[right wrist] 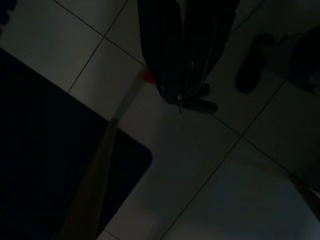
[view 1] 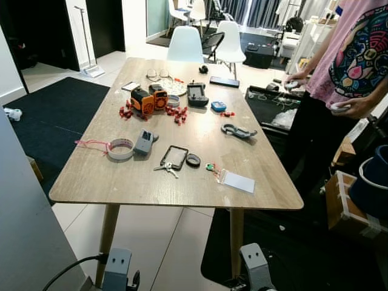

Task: Hang keys on a hook

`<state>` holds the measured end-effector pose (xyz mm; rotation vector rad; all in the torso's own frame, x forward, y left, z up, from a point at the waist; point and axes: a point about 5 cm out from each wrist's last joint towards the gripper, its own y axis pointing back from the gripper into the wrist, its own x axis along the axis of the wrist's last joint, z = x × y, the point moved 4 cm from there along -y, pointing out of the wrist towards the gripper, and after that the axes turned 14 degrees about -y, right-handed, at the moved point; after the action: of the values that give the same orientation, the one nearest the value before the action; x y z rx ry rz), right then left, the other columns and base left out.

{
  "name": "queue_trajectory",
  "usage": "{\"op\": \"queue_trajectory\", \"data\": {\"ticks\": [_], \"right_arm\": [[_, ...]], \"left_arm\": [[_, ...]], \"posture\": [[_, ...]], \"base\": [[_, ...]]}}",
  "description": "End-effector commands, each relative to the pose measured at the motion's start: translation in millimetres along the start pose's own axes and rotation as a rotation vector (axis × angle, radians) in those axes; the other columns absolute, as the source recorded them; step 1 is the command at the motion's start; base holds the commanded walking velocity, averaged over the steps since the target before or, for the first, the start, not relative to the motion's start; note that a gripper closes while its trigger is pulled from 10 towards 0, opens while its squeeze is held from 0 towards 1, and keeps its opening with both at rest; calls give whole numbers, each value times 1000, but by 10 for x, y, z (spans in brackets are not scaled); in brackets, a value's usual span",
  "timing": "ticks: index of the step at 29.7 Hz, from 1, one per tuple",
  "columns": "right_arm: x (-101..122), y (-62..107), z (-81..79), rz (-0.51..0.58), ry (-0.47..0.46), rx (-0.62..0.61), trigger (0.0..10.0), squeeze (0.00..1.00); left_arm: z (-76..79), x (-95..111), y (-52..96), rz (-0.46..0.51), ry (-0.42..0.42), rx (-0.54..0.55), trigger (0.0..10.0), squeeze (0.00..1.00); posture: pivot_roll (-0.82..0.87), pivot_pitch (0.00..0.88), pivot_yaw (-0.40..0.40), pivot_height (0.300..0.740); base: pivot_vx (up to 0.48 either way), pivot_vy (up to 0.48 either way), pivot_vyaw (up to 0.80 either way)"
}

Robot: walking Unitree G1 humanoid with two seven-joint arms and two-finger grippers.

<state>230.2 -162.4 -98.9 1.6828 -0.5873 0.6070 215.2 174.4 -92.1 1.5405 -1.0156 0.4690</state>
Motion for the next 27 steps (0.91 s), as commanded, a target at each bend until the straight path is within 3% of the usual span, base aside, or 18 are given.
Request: {"op": "queue_trajectory", "data": {"ticks": [1,9,12,14,19,24,27], "right_arm": [[45,4,51,18,-7,-17,10000,0],[-33,24,91,-2,11,-50,10000,0],[-35,41,164,12,-37,-95,10000,0],[-44,70,269,30,-124,-152,10000,0],[-84,101,338,39,-198,-189,10000,0],[-154,102,284,9,-161,-161,10000,0],[-180,100,251,-1,-135,-147,10000,0]], "left_arm": [[42,15,-3,9,-9,-16,10000,0],[-70,69,5,57,-49,-10,10000,0],[-122,38,19,47,-67,17,10000,0],[-211,-22,37,16,-52,75,10000,0],[-239,-62,46,-4,-9,96,10000,0],[-172,-32,34,12,-25,46,10000,0],[-163,-17,28,17,-24,45,10000,0]], "posture": [[63,0,-63,740],[72,0,-39,740],[72,3,-34,740],[71,9,-30,740],[62,19,-18,740],[63,31,-14,740],[63,39,-16,740]], "base": [[0,0,0],[0,0,0],[0,0,0],[0,0,0],[0,0,0],[0,0,0],[0,0,800]]}}
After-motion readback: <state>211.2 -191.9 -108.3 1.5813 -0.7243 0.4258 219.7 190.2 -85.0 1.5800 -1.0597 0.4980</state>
